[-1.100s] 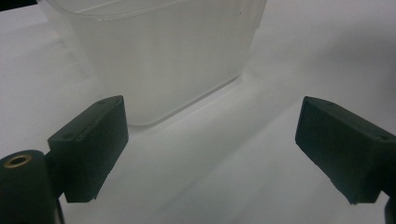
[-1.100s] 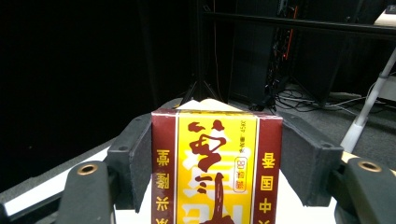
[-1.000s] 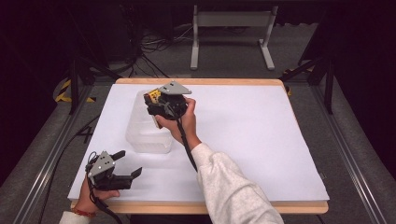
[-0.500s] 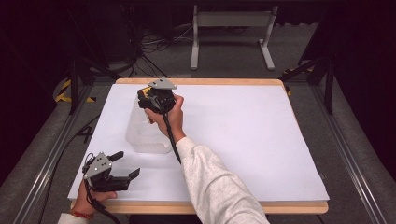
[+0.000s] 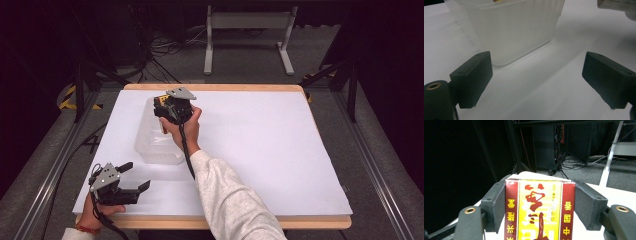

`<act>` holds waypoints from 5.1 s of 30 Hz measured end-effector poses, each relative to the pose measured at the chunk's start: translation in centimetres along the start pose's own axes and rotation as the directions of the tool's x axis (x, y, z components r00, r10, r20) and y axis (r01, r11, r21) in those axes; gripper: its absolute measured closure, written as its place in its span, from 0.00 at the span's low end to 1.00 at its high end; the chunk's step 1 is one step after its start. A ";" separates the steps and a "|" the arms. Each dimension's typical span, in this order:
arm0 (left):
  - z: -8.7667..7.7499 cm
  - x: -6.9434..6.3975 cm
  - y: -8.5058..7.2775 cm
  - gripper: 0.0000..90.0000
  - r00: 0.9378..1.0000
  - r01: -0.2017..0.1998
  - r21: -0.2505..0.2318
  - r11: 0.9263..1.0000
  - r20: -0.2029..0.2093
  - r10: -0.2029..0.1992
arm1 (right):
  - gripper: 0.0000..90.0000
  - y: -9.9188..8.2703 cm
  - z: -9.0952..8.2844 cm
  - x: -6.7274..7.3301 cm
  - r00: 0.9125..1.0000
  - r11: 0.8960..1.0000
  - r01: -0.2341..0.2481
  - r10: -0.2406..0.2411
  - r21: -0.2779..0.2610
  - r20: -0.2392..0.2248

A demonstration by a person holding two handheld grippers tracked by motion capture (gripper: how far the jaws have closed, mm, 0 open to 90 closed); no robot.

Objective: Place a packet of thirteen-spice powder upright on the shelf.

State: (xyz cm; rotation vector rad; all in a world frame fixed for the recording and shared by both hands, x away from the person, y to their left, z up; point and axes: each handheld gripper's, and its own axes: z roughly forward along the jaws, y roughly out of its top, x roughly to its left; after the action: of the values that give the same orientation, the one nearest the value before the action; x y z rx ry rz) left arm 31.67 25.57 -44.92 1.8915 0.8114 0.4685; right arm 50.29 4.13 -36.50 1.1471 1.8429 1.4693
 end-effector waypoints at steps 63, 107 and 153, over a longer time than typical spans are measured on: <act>0.4 -0.2 -0.1 0.11 1.000 -0.009 0.036 0.999 -0.011 0.010 | 0.23 -3.3 -5.0 -1.4 0.980 0.974 0.193 -0.186 0.118 -0.071; 0.9 -0.5 -0.1 0.11 0.999 -0.023 0.075 0.997 -0.025 0.025 | 0.24 -2.2 -13.4 -6.5 0.933 0.920 0.359 -0.348 0.159 -0.090; 1.1 -0.7 -0.1 0.11 0.999 -0.039 0.088 0.995 -0.018 0.041 | 0.21 -4.1 -22.2 -14.7 0.910 0.880 0.407 -0.413 0.246 -0.031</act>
State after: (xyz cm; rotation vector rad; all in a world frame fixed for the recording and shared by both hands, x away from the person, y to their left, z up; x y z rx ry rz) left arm 31.85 24.41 -45.42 1.9898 0.8199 0.4837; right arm 38.63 -20.18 -35.79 0.8005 2.1372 1.0032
